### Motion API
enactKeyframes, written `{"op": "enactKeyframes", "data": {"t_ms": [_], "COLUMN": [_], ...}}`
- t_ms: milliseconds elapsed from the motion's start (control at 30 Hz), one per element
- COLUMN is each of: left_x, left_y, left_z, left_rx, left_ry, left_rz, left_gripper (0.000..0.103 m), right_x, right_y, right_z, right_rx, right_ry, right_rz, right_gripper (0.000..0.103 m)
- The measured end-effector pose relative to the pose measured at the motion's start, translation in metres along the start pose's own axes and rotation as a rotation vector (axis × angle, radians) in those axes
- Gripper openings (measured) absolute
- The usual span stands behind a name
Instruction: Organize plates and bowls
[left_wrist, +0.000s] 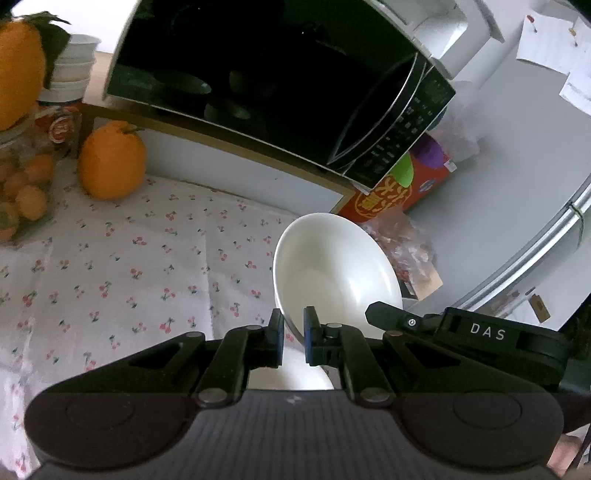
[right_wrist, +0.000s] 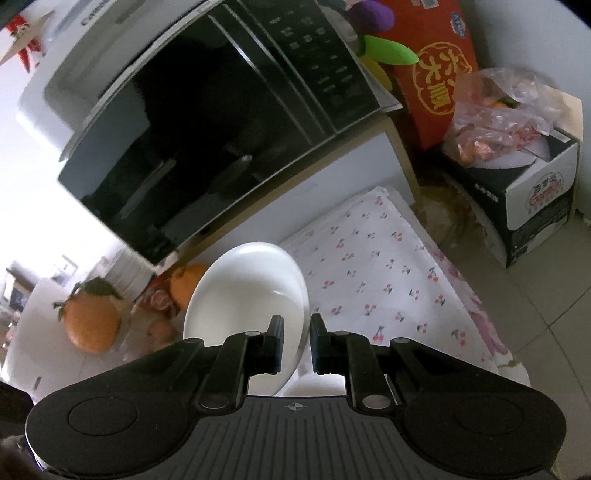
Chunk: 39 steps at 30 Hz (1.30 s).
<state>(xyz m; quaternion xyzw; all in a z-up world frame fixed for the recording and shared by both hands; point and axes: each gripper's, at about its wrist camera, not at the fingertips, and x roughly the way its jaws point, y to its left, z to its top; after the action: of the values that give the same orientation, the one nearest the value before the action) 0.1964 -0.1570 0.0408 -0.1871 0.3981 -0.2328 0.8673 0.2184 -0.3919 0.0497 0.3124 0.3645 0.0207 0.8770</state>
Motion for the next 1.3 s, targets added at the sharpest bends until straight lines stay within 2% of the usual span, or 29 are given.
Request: {"op": "enactKeyframes", "data": {"t_ms": [300,600,933,1300], "left_x": [-0.024,-0.033,-0.032,-0.013], "left_y": [-0.002,0.007,0.006,0.012], "left_z": [-0.017,-0.030,-0.040,-0.059], "left_rx": [0.008,-0.055,-0.038,0.007], "left_ry": [-0.009,0.006,0.070,0.151], "left_rz": [0.005,-0.002,0.019,0.088], "left_gripper": [0.009,0.009,0.009,0.011], "right_x": [-0.017,-0.024,-0.027,-0.007], "right_y": [0.011,0.022,0.014,-0.003], "right_z": [-0.012,-0.023,-0.036,-0.054], "right_rx": [-0.015,-0.099,-0.123,-0.087], "right_ry": [0.040,0.059,0.120,0.229], "right_rz": [-0.013,-0.052,-0.070,-0.118], "right_gripper": [0.015,0.015,0.015,0.015]}}
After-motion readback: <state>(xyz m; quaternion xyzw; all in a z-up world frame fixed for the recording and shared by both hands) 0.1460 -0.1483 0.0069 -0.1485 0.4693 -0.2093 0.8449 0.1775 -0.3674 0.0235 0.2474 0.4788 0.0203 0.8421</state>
